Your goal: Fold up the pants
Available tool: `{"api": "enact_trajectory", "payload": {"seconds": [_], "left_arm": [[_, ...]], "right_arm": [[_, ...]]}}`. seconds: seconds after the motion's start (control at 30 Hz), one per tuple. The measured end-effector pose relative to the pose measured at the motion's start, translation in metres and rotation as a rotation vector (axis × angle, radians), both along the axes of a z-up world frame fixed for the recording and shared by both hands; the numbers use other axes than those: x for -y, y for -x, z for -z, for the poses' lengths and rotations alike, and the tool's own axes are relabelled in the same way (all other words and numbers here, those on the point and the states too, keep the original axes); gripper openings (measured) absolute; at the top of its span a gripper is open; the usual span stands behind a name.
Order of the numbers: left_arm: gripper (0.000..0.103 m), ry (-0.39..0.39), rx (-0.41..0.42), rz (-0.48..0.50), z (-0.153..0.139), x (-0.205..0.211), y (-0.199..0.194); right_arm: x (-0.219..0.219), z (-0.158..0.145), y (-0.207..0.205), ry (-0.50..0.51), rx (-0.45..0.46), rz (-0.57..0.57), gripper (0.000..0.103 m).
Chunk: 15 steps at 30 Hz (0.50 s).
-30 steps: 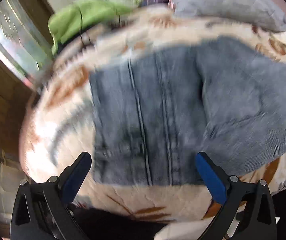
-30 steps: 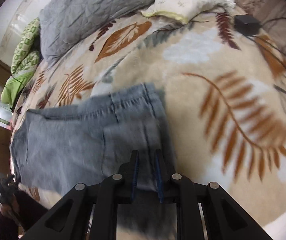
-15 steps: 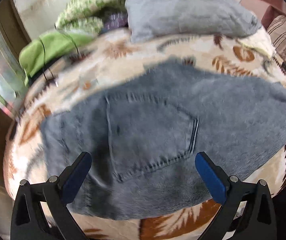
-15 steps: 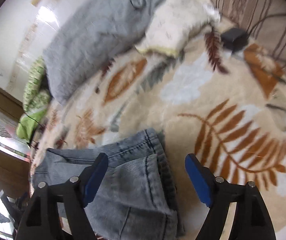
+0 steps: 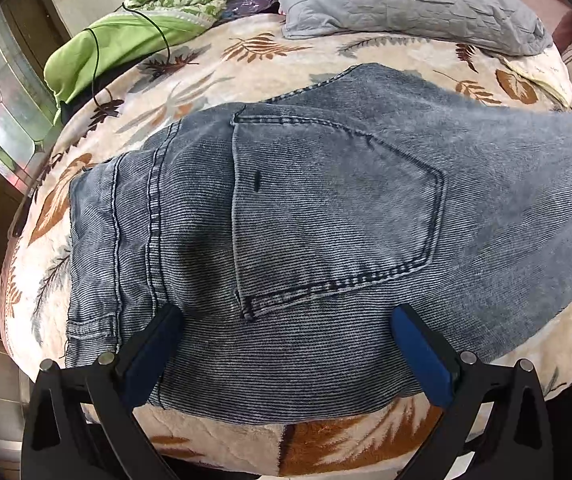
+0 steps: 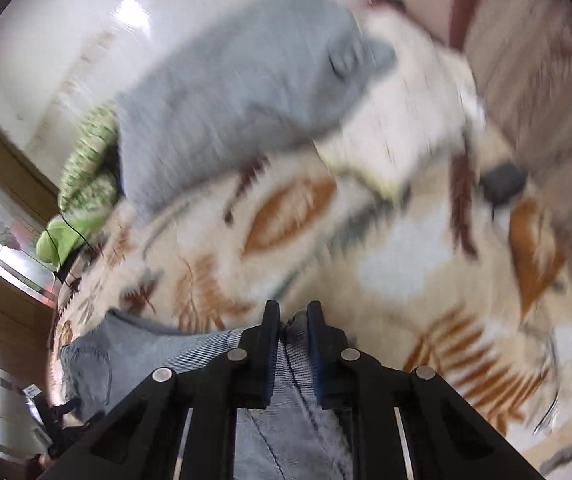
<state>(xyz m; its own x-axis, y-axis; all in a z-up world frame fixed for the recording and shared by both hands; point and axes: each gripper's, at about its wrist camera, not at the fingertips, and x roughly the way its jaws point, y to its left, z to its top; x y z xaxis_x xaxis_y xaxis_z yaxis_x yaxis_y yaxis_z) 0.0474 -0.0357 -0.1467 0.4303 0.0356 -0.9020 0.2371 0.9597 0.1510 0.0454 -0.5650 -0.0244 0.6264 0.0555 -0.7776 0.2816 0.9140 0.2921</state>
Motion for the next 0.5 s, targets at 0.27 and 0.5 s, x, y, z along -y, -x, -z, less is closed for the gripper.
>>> {"api": "enact_trajectory", "payload": {"seconds": [0.27, 0.5], "left_arm": [[0.103, -0.011, 0.057, 0.014, -0.013, -0.008, 0.008], [0.103, 0.019, 0.182, -0.08, -0.034, -0.03, 0.005]], "right_arm": [[0.048, 0.099, 0.016, -0.063, -0.189, 0.312, 0.013], [-0.055, 0.015, -0.021, -0.056, -0.054, -0.011, 0.017]]}}
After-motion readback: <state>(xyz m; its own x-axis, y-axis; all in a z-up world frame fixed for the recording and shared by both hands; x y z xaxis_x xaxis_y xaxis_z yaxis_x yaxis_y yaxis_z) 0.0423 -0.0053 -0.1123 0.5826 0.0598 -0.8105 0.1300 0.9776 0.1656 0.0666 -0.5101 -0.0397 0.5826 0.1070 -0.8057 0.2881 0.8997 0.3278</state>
